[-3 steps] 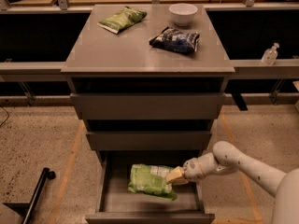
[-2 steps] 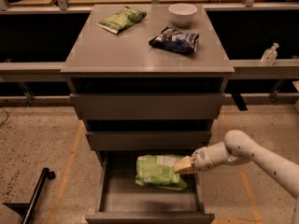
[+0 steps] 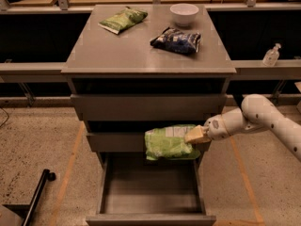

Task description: Pick green rice chip bag from bottom drawer and place on counter

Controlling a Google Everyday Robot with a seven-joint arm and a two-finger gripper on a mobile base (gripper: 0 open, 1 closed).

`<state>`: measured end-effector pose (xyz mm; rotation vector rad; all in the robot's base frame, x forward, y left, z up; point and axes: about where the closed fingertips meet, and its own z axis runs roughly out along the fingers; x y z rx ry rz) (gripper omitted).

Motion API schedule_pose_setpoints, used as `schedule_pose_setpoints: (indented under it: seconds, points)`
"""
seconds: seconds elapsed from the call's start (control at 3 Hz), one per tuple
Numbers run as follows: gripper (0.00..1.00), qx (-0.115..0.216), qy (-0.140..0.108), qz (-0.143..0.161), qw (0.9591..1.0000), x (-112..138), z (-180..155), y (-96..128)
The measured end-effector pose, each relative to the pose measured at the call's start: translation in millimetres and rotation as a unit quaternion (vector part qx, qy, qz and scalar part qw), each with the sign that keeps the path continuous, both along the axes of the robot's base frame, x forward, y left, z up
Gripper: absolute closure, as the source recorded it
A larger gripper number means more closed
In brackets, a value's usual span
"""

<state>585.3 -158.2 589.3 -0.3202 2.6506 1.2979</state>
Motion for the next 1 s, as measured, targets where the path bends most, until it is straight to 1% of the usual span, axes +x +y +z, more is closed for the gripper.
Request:
schedule_pose_setpoints:
  seconds: [0.33,0.67,1.0]
  points:
    - [1.00,0.007,0.006,0.005,1.0000,-1,-2,2]
    - [1.00,0.016,-0.005,0.019,0.9997,-7,18,8]
    - [1.00,0.034,-0.039,0.043,0.9977,-12,63,13]
